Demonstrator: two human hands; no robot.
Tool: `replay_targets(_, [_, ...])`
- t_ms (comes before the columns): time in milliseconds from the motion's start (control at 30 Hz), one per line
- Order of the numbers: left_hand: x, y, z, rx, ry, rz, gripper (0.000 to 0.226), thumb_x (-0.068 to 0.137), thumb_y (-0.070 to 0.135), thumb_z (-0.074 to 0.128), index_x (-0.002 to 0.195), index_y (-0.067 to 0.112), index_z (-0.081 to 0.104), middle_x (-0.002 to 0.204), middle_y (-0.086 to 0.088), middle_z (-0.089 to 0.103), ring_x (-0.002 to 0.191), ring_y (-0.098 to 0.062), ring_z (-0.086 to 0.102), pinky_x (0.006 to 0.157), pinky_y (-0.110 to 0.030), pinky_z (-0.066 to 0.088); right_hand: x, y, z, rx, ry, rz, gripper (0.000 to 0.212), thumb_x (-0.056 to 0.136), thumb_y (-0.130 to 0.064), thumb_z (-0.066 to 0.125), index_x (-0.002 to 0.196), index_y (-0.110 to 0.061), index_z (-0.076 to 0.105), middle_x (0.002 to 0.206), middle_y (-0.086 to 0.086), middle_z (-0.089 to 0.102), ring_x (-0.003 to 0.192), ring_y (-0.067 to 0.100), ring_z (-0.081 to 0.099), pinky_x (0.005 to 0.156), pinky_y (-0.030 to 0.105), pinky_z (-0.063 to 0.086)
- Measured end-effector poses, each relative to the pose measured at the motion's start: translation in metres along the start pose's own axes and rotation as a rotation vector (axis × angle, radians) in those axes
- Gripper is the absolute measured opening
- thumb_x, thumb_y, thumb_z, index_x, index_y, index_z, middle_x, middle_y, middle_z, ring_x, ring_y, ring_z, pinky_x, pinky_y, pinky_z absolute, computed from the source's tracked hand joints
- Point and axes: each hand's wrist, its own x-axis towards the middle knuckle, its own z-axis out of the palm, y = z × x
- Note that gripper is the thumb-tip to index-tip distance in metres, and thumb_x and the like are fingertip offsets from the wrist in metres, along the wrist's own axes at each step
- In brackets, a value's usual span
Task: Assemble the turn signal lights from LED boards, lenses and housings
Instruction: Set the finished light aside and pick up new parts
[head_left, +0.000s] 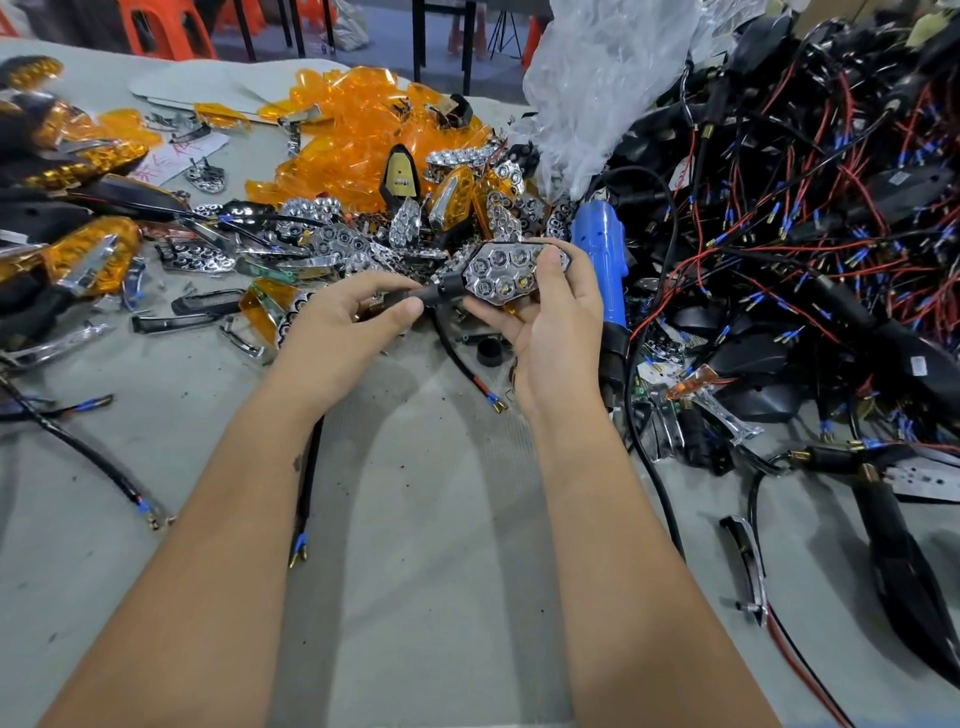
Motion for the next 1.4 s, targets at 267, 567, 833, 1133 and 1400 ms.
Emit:
replay_targets(267, [0.002, -0.001, -0.004, -0.120, 0.001, -0.151, 0.024, 0.091, 0.023, 0.055, 0.111, 0.033, 0.064, 0.076, 0.016, 0.070, 0.051, 0.003, 0.048, 0.050, -0.020, 0.039, 0.002, -0.003, -0.004, 0.053, 0.052, -0.048, 0.015, 0.107, -0.017, 0.043, 0.101, -0.014, 0.057, 0.101, 0.009, 0.063, 0.082, 0.019, 0.069, 0.067, 0.041, 0.062])
replay_targets(567, [0.002, -0.003, -0.014, 0.195, 0.087, -0.089, 0.021, 0.095, 0.020, 0.064, 0.088, 0.039, 0.067, 0.082, 0.011, 0.066, 0.063, 0.001, 0.055, 0.060, -0.025, 0.042, 0.004, -0.003, -0.007, 0.061, 0.063, -0.062, 0.022, 0.108, -0.022, 0.041, 0.098, -0.016, 0.060, 0.106, 0.013, 0.064, 0.087, 0.024, 0.070, 0.065, 0.038, 0.061])
replay_targets(833, [0.002, -0.004, -0.017, 0.106, 0.130, -0.085, 0.018, 0.096, 0.028, 0.063, 0.080, 0.033, 0.068, 0.054, 0.023, 0.058, 0.044, 0.003, 0.046, 0.054, -0.024, 0.036, 0.005, -0.005, -0.006, 0.130, 0.088, 0.003, 0.032, 0.108, -0.028, 0.035, 0.095, -0.019, 0.063, 0.104, 0.013, 0.067, 0.083, 0.024, 0.073, 0.070, 0.046, 0.062])
replay_targets(1133, [0.002, -0.004, -0.014, 0.017, 0.121, -0.066, 0.018, 0.097, 0.027, 0.062, 0.081, 0.033, 0.070, 0.056, 0.020, 0.057, 0.046, 0.000, 0.038, 0.052, -0.022, 0.035, 0.005, -0.003, -0.004, 0.219, 0.078, 0.076, 0.023, 0.108, -0.030, 0.038, 0.108, -0.020, 0.058, 0.107, 0.011, 0.067, 0.083, 0.023, 0.073, 0.070, 0.044, 0.062])
replay_targets(1400, [0.000, -0.003, -0.014, 0.048, 0.135, -0.132, 0.032, 0.101, 0.038, 0.047, 0.070, 0.031, 0.055, 0.057, 0.012, 0.053, 0.053, -0.006, 0.041, 0.057, -0.029, 0.036, 0.004, 0.000, -0.002, 0.154, 0.041, 0.054, 0.023, 0.108, -0.027, 0.040, 0.109, -0.017, 0.060, 0.107, 0.010, 0.068, 0.081, 0.021, 0.074, 0.071, 0.045, 0.062])
